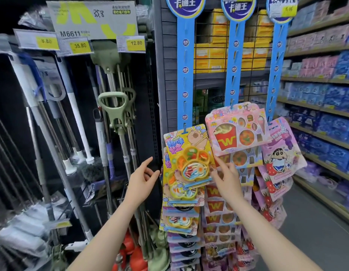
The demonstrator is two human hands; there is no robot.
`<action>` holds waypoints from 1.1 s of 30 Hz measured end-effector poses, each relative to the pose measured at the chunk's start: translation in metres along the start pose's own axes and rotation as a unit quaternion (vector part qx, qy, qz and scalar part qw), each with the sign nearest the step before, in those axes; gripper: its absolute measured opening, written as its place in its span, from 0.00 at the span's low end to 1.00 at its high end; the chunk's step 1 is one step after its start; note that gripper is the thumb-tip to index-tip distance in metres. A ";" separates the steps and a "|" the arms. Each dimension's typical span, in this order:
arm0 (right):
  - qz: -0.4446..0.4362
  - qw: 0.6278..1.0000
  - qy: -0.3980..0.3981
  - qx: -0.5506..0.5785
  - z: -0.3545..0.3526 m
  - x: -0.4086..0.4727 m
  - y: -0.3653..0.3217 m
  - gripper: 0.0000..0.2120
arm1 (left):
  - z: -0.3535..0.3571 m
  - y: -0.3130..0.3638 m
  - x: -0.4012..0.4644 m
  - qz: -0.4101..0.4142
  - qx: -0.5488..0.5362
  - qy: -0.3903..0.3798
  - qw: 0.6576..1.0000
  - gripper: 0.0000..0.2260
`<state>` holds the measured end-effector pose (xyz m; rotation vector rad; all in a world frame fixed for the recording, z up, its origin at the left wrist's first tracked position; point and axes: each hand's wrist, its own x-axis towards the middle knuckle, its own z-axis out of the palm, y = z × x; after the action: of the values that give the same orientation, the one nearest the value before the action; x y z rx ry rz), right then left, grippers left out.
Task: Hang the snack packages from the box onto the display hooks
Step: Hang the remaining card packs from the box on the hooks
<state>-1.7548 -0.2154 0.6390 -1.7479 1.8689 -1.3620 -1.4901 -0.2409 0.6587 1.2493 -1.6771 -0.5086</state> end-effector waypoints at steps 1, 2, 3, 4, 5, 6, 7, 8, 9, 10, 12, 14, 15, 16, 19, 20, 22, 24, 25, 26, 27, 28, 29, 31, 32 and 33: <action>-0.007 1.000 0.003 0.005 -0.004 -0.005 0.000 0.21 | 0.000 -0.001 -0.002 0.007 0.003 0.004 1.000 0.21; -0.017 1.000 0.000 0.007 -0.008 -0.010 0.000 0.20 | 0.000 -0.003 -0.004 0.011 0.007 0.009 1.000 0.19; -0.023 1.000 -0.006 0.013 -0.012 -0.017 0.001 0.19 | 0.001 -0.006 -0.007 0.014 0.012 0.008 1.000 0.17; -0.025 0.999 -0.017 0.018 -0.016 -0.026 0.003 0.17 | 0.002 -0.009 -0.012 0.015 0.018 0.005 1.000 0.15; -0.025 0.999 -0.033 0.019 -0.017 -0.035 0.006 0.16 | 0.004 -0.014 -0.019 0.015 0.025 0.002 1.000 0.13; -0.020 0.998 -0.056 0.013 -0.019 -0.045 0.010 0.15 | 0.006 -0.020 -0.029 0.014 0.032 -0.004 0.999 0.11; -0.012 0.997 -0.080 0.006 -0.019 -0.055 0.016 0.15 | 0.009 -0.025 -0.040 0.009 0.038 -0.011 0.999 0.10; 0.000 0.994 -0.108 0.002 -0.018 -0.064 0.023 0.15 | 0.012 -0.032 -0.052 0.001 0.043 -0.021 0.999 0.09; 0.012 0.991 -0.135 0.000 -0.017 -0.072 0.032 0.14 | 0.015 -0.039 -0.064 -0.011 0.045 -0.028 0.999 0.08; 0.026 0.986 -0.163 0.000 -0.015 -0.079 0.043 0.14 | 0.020 -0.048 -0.077 -0.024 0.047 -0.031 0.998 0.08; 0.054 0.975 -0.214 0.004 -0.009 -0.092 0.068 0.12 | 0.033 -0.067 -0.102 -0.050 0.061 -0.039 0.996 0.09; 0.074 0.963 -0.259 0.004 -0.001 -0.103 0.096 0.11 | 0.050 -0.084 -0.128 -0.093 0.074 -0.044 0.992 0.09; 0.086 0.956 -0.281 0.006 0.003 -0.107 0.111 0.10 | 0.061 -0.090 -0.141 -0.118 0.073 -0.038 0.990 0.08; 0.097 0.948 -0.304 0.010 0.007 -0.111 0.128 0.09 | 0.075 -0.098 -0.157 -0.146 0.068 -0.031 0.986 0.08; 0.123 0.920 -0.370 0.016 0.021 -0.125 0.183 0.06 | 0.122 -0.115 -0.212 -0.220 0.051 -0.023 0.974 0.09; 0.135 0.912 -0.388 0.014 0.027 -0.132 0.202 0.06 | 0.137 -0.124 -0.232 -0.242 0.050 -0.026 0.969 0.09; 0.172 0.892 -0.417 0.020 0.041 -0.155 0.244 0.05 | 0.167 -0.143 -0.271 -0.295 0.047 -0.032 0.954 0.10; 0.215 0.876 -0.431 0.029 0.055 -0.182 0.286 0.07 | 0.196 -0.164 -0.307 -0.347 0.043 -0.043 0.936 0.09; 0.235 0.872 -0.429 0.028 0.063 -0.195 0.310 0.09 | 0.211 -0.173 -0.323 -0.368 0.045 -0.050 0.928 0.09; 0.253 0.866 -0.431 0.023 0.071 -0.207 0.332 0.12 | 0.226 -0.184 -0.336 -0.383 0.046 -0.053 0.921 0.09; 0.268 0.858 -0.437 0.024 0.082 -0.222 0.356 0.14 | 0.240 -0.199 -0.350 -0.398 0.047 -0.063 0.914 0.09; 0.285 0.852 -0.440 0.023 0.096 -0.236 0.380 0.15 | 0.256 -0.220 -0.363 -0.409 0.048 -0.066 0.909 0.12; 0.307 0.844 -0.438 0.027 0.110 -0.250 0.402 0.15 | 0.271 -0.241 -0.374 -0.409 0.054 -0.079 0.907 0.14; 0.351 0.837 -0.418 0.028 0.140 -0.281 0.448 0.15 | 0.305 -0.286 -0.402 -0.427 0.047 -0.099 0.897 0.10; 0.368 0.836 -0.406 0.028 0.157 -0.298 0.471 0.14 | 0.322 -0.307 -0.416 -0.440 0.037 -0.115 0.890 0.10; 0.381 0.835 -0.396 0.031 0.175 -0.316 0.495 0.13 | 0.340 -0.330 -0.431 -0.445 0.030 -0.124 0.886 0.08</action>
<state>-1.8733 -0.0922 0.0503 -1.0326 1.6573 -0.2981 -1.6058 -0.0510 0.0580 2.0574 -1.2265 -1.2071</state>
